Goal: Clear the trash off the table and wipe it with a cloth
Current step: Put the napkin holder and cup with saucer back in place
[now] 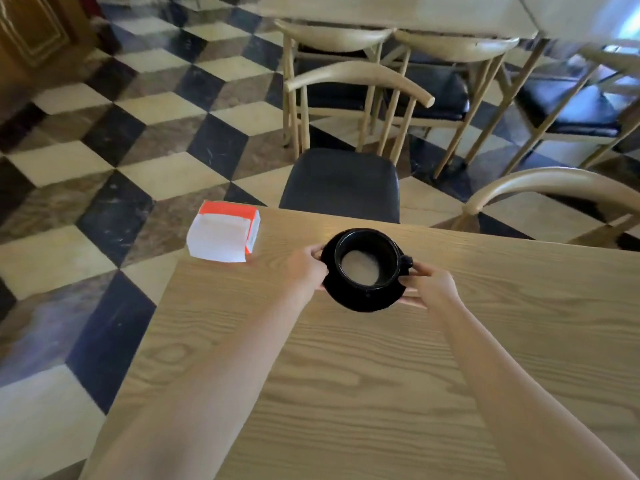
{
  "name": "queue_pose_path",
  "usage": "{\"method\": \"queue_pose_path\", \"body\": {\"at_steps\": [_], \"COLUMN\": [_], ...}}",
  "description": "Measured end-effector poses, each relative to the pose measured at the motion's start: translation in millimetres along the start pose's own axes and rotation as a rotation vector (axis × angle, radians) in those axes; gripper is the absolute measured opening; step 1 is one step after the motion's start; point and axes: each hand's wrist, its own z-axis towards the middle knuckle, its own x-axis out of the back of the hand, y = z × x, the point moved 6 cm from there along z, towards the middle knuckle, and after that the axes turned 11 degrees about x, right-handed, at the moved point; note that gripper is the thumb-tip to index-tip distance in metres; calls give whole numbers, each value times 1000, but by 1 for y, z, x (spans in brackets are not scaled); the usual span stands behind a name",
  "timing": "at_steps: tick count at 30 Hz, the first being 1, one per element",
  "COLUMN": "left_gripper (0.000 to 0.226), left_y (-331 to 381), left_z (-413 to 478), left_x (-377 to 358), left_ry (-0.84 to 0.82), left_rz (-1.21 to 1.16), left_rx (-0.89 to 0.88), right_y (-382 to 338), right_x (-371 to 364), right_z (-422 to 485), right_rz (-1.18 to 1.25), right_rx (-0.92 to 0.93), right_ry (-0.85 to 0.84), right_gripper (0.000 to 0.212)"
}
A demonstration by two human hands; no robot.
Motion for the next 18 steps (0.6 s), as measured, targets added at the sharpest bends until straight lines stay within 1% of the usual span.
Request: {"method": "queue_pose_path", "body": {"at_steps": [7, 15, 18], "left_gripper": [61, 59, 59], "left_y": [9, 8, 10], "left_z": [43, 58, 56], "left_x": [28, 32, 32], "left_ry": [-31, -115, -135], "left_rz": [60, 43, 56], "left_rx": [-34, -45, -73], "right_y": [7, 14, 13], "right_x": [-39, -44, -45], "right_z": [29, 40, 37], "right_rz": [-29, -72, -45], "right_rx": [-15, -5, -15], "right_ry": [54, 73, 41], "right_gripper": [45, 45, 41]}}
